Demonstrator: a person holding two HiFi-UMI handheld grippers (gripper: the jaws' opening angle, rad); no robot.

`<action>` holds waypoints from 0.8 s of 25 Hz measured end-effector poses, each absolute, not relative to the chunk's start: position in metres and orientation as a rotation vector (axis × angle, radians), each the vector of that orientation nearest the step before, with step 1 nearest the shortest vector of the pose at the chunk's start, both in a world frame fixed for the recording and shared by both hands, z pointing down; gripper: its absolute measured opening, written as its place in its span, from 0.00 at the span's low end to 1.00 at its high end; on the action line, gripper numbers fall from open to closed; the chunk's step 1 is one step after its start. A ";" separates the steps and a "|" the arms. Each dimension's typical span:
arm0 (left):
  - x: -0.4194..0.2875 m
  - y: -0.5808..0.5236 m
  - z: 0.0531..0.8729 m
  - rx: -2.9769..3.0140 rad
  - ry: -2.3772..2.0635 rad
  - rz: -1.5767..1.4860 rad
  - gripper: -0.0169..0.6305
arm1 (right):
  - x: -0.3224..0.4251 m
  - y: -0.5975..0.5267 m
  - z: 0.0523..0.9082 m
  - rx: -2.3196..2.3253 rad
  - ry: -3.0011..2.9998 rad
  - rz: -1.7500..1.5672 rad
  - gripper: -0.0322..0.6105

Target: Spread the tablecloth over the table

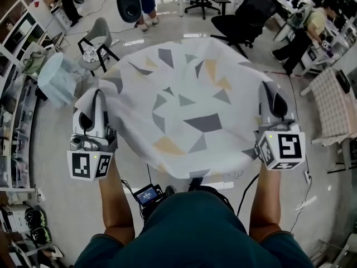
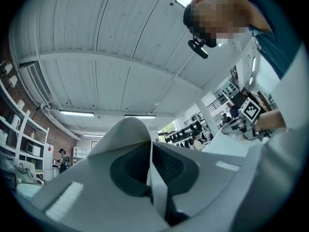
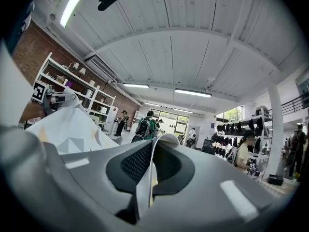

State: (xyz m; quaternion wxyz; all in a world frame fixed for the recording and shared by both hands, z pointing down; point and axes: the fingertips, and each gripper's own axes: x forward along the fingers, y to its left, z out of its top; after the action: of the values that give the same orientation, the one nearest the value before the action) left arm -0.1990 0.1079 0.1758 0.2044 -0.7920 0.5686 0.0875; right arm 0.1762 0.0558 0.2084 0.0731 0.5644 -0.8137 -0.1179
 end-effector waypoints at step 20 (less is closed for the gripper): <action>-0.127 0.047 0.141 -2.177 1.631 0.186 0.03 | 0.243 -0.023 0.178 1.640 -2.518 -0.313 0.07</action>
State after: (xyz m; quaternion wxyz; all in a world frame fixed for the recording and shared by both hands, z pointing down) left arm -0.1267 0.0470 0.1408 0.2062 -0.7812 0.5855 0.0668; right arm 0.2434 -0.0231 0.1783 0.0601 0.5417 -0.8320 -0.1033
